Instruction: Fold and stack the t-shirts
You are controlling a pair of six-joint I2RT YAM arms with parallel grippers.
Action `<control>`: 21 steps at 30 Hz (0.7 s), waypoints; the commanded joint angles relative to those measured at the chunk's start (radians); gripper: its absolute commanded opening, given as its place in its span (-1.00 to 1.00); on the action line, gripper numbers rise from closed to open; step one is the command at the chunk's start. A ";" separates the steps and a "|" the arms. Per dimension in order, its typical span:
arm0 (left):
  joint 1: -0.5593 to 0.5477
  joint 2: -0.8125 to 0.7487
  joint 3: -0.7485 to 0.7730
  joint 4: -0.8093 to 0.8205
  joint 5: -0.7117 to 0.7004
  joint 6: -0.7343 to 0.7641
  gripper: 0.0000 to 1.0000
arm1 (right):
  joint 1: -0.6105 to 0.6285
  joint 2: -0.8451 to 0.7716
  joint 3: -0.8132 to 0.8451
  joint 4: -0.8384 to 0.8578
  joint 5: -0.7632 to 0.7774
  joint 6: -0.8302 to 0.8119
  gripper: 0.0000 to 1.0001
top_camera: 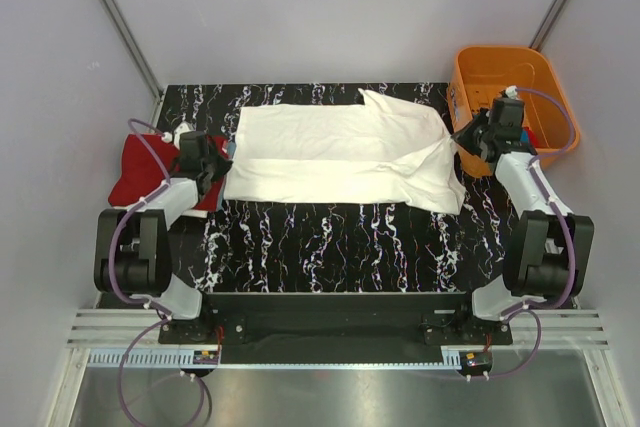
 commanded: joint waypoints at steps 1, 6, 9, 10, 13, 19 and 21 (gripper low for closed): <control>0.004 0.046 0.060 0.052 0.013 0.041 -1.00 | 0.015 0.021 0.048 0.043 0.043 -0.035 -0.61; 0.004 0.060 0.090 0.017 0.005 0.072 -0.55 | 0.034 0.011 0.066 0.020 0.054 -0.047 0.11; 0.003 0.029 0.084 0.001 0.008 0.095 0.10 | 0.042 -0.061 0.022 0.018 0.075 -0.033 0.21; -0.002 -0.003 0.069 0.000 0.011 0.099 0.19 | 0.044 -0.109 -0.019 0.021 0.072 -0.024 0.23; -0.034 -0.090 0.031 -0.029 -0.022 0.116 0.33 | 0.044 -0.227 -0.151 0.046 0.101 0.036 0.18; -0.097 -0.263 -0.138 -0.059 -0.056 0.084 0.98 | 0.044 -0.400 -0.450 0.150 0.126 0.212 0.11; -0.095 -0.323 -0.187 -0.045 -0.055 0.049 0.98 | 0.045 -0.413 -0.509 0.190 0.109 0.240 0.11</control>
